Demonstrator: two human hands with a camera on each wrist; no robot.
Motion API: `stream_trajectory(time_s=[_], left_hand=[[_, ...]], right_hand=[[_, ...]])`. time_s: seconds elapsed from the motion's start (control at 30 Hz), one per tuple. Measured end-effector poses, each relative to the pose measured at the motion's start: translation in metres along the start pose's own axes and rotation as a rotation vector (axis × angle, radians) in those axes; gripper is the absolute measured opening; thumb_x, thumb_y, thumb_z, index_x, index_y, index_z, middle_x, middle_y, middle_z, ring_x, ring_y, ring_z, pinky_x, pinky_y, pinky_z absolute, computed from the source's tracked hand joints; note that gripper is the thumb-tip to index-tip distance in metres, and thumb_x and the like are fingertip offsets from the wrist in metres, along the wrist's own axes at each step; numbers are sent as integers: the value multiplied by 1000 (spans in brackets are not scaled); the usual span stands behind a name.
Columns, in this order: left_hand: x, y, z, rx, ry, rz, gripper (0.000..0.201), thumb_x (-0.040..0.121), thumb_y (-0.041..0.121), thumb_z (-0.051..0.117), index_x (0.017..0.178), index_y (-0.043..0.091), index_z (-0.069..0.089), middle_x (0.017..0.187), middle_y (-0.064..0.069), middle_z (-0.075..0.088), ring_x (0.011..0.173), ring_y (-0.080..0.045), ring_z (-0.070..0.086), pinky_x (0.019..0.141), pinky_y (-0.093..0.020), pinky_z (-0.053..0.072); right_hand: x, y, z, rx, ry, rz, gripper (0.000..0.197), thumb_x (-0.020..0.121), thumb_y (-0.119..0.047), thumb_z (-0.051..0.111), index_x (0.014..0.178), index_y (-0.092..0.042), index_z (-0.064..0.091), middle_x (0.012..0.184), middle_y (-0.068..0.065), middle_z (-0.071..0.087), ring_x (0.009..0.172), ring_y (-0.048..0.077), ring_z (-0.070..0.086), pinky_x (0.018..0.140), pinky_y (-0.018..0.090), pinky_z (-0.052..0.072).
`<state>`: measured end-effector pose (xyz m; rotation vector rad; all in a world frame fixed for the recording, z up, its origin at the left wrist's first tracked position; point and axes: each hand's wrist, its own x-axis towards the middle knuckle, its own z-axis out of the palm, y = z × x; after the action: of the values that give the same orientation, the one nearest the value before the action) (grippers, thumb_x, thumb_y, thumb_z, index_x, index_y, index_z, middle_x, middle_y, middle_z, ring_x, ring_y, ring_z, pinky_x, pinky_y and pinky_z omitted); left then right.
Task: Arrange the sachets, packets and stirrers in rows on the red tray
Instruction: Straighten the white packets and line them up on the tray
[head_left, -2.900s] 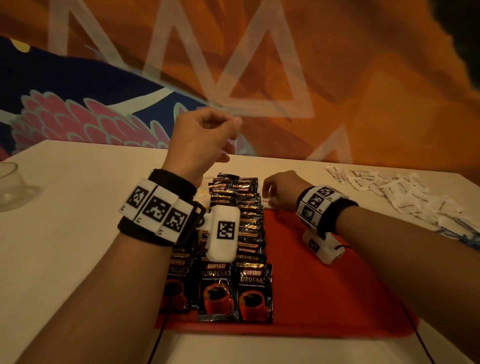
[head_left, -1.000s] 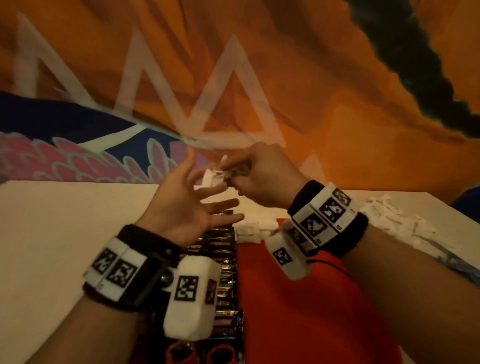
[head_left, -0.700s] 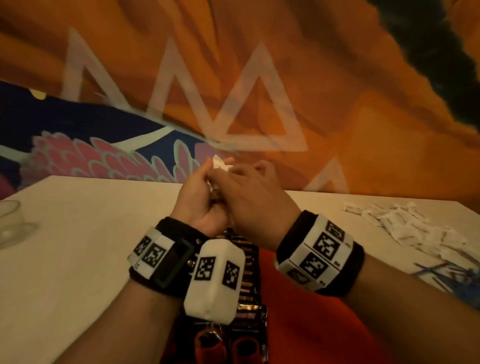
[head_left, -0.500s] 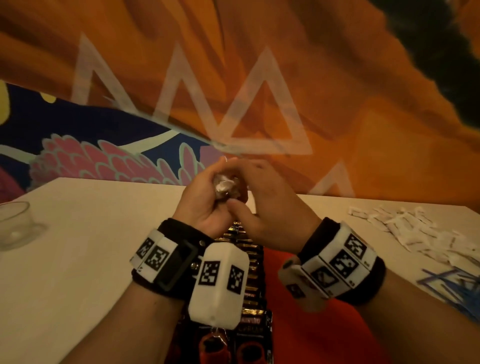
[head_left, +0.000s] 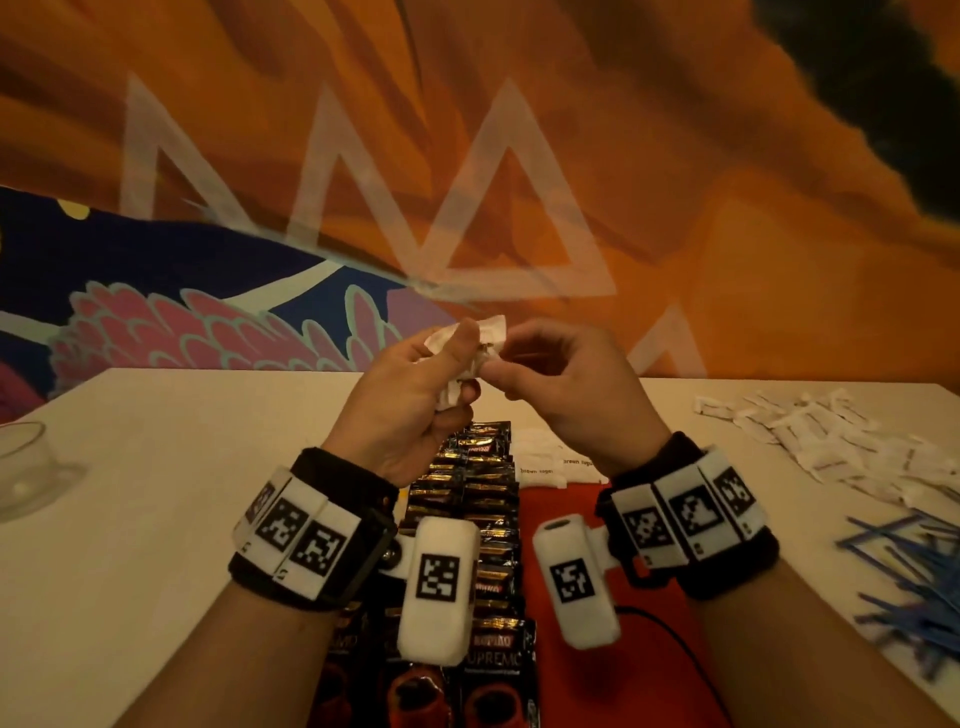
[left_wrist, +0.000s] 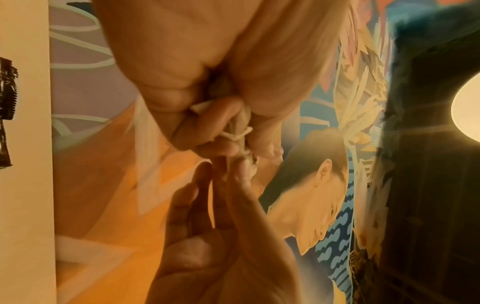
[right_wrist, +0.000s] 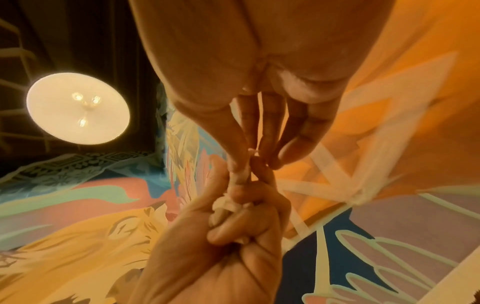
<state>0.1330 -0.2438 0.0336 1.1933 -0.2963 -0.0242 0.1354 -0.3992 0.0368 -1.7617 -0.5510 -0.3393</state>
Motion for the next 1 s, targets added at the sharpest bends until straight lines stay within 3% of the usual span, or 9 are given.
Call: stream_trajectory(time_s=[0.1,0.17,0.3,0.4,0.53,0.67,0.77,0.87,1.0], left_hand=[[1,-2,1,76,26,60,40,78,32,67,104,2,64,76,-4,56,56,-7,44,39,-15,30],[1,-4,1,139,51,117,41,74,26,72,103,-2,62,76,-7,54,58,-9,43,42,-16,31],[4,-9,-2,261,88,185,16,79,18,73,89,8,69,70,-4,55,60,-11,47,47,-20,34],[4,-10,-1,304,76,170,21,73,22,77,90,12,73,68,-3,57,60,-11,49,48,-23,32],[3,-11,2,295,82,156,20,66,26,80,78,16,69,69,-8,56,59,-13,48,48,-25,30],[3,-11,2,289,97,142,17,72,22,79,82,14,67,80,-13,58,63,-13,50,55,-29,33],[2,-11,1,327,104,144,23,73,25,77,91,11,70,78,-10,59,64,-12,52,55,-28,36],[2,-9,0,342,120,144,21,76,31,75,87,14,73,72,-6,58,63,-12,50,48,-22,35],[2,-8,1,303,158,118,35,73,43,70,84,11,75,72,-10,55,59,-13,47,43,-21,32]], right_hand=[[-1,3,-2,71,28,35,11,85,-9,73,87,-15,64,78,3,69,73,14,66,67,34,57],[0,4,-5,175,46,79,17,86,-3,71,88,-14,59,74,0,67,72,17,67,63,30,54],[2,7,-11,259,26,111,22,84,0,71,94,-16,61,84,4,68,81,21,65,62,31,51],[2,6,-13,368,112,124,11,88,-9,68,83,-15,61,81,1,68,74,16,63,59,29,50],[4,6,-17,400,229,128,10,92,-21,65,88,-18,56,64,-3,63,60,15,60,52,27,48],[2,9,-20,326,86,153,46,69,-45,73,103,-16,62,91,2,71,84,20,67,61,32,54],[-1,11,-18,188,-19,111,34,73,-32,77,98,-10,69,91,11,73,81,18,68,66,32,54],[0,14,-19,165,7,71,13,85,-10,72,97,-4,70,84,8,73,71,12,67,60,23,52],[1,18,-25,151,9,96,9,84,-7,72,90,-2,70,81,7,74,71,11,68,60,21,53]])
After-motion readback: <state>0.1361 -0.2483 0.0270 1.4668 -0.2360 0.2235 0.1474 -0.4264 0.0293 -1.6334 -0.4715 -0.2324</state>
